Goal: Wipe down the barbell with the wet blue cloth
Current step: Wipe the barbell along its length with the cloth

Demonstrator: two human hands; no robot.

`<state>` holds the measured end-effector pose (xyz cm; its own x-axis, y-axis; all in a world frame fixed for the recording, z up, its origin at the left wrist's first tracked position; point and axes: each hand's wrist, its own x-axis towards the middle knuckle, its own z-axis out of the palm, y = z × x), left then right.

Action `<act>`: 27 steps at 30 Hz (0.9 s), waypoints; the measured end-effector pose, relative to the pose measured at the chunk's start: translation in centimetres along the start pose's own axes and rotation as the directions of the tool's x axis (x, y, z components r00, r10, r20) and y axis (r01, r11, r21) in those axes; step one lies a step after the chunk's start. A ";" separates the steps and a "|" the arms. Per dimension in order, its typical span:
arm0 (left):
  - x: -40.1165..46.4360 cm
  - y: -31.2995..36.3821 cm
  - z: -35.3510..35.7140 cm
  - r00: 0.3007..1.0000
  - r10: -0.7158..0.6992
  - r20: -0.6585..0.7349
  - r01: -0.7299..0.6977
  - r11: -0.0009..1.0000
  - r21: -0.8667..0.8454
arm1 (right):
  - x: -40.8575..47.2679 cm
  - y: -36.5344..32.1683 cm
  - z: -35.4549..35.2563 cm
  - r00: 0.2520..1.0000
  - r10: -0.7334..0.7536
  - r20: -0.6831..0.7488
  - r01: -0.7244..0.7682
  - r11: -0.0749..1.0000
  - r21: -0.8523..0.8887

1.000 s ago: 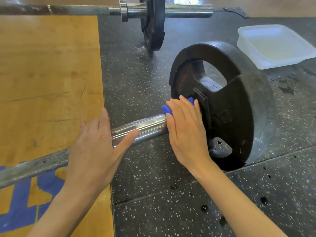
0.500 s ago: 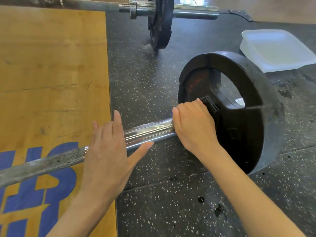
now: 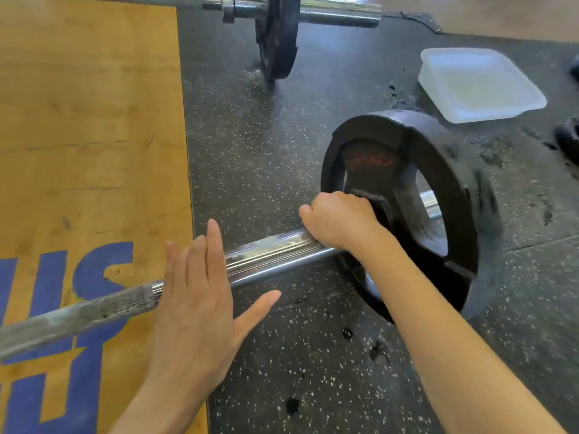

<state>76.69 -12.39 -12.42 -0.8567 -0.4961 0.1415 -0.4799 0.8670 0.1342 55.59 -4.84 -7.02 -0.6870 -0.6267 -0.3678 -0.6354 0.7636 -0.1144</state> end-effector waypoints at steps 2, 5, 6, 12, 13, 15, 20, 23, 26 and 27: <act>-0.7 0.2 0.0 1.000 0.010 0.014 -0.010 1.000 0.029 | -3.4 1.3 3.8 0.951 -0.100 -0.293 0.111 0.994 0.021; -1.6 0.6 0.3 1.000 0.003 0.004 -0.003 1.000 0.027 | -9.1 2.6 8.7 0.836 -0.038 -0.547 0.249 0.915 0.316; -1.9 0.8 0.3 1.000 0.003 0.006 -0.003 1.000 0.022 | -9.0 2.7 9.3 0.831 -0.029 -0.555 0.241 0.919 0.311; -2.8 1.0 0.0 0.999 0.038 0.004 -0.038 0.999 0.006 | -5.5 2.3 6.4 0.822 -0.069 -0.565 0.211 0.959 0.190; -3.0 1.0 -0.1 0.999 0.050 0.007 -0.050 0.999 0.015 | -6.3 2.6 7.2 0.818 -0.077 -0.570 0.238 0.947 0.214; -3.4 1.1 -0.2 0.998 0.056 0.012 -0.056 0.998 0.034 | -8.9 3.2 9.2 0.819 -0.063 -0.570 0.284 0.908 0.307; -4.5 1.8 -0.4 0.999 0.047 0.025 -0.046 0.999 -0.005 | -7.4 3.1 7.7 0.845 -0.094 -0.526 0.225 0.955 0.191; -5.3 2.1 -1.1 0.996 0.064 0.056 -0.062 0.997 -0.037 | -6.3 2.4 5.9 0.852 -0.059 -0.520 0.142 0.982 0.121; -5.7 2.0 -2.4 0.997 0.063 0.035 -0.058 0.991 -0.123 | -9.6 3.3 8.4 0.810 -0.058 -0.584 0.243 0.939 0.243; -5.4 1.9 -2.8 0.998 0.054 0.019 -0.050 0.988 -0.149 | -10.9 3.6 9.2 0.794 -0.042 -0.606 0.269 0.919 0.288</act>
<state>80.91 -8.21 -10.17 -0.8847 -0.4477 0.1296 -0.4026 0.8742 0.2713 64.08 6.16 -11.90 -0.7326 -0.6240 0.2719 -0.6669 0.5781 -0.4702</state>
